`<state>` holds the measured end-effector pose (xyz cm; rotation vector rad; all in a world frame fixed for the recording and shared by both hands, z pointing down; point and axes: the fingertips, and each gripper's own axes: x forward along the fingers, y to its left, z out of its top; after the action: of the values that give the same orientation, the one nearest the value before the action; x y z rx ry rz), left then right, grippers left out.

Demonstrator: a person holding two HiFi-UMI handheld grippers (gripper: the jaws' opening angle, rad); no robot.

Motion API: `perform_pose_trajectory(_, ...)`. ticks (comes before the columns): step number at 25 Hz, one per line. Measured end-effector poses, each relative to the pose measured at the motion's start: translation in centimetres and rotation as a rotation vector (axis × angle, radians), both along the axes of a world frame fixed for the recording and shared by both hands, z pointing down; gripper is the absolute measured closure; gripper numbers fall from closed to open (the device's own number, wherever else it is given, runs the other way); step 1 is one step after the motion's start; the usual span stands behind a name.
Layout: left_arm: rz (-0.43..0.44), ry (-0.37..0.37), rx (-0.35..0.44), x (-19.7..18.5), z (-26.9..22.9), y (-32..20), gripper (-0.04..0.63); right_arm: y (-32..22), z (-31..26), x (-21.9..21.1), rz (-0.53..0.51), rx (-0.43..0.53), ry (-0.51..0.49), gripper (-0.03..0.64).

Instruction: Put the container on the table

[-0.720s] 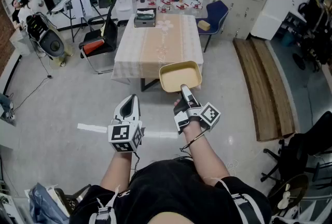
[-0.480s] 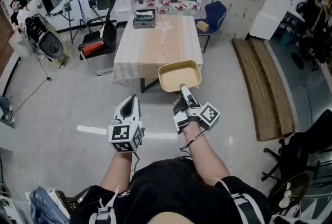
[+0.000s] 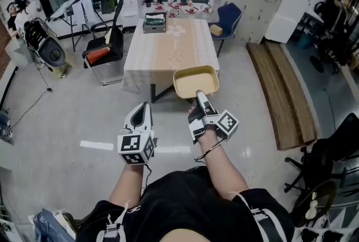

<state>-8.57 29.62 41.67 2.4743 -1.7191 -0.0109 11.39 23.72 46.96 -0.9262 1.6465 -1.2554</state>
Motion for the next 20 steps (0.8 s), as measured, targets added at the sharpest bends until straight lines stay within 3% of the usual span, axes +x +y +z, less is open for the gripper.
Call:
perform_pose_trajectory(5, 0.019, 0.006, -0.007, -5.8, 1.1, -0.2, 0.583, 0.4, 0.5, -5.8, 0.007, 0.003, 0.019, 0.394)
perform_pose_trajectory(13, 0.038, 0.005, 0.016, -6.7, 1.5, -3.2, 0.583, -3.1, 0.4, -6.8, 0.014, 0.042, 0.016, 0.393)
perform_pose_trajectory(20, 0.027, -0.001, 0.022, -7.2, 3.1, -11.1, 0.583, -11.9, 2.1, -7.4, 0.005, 0.042, 0.004, 0.393)
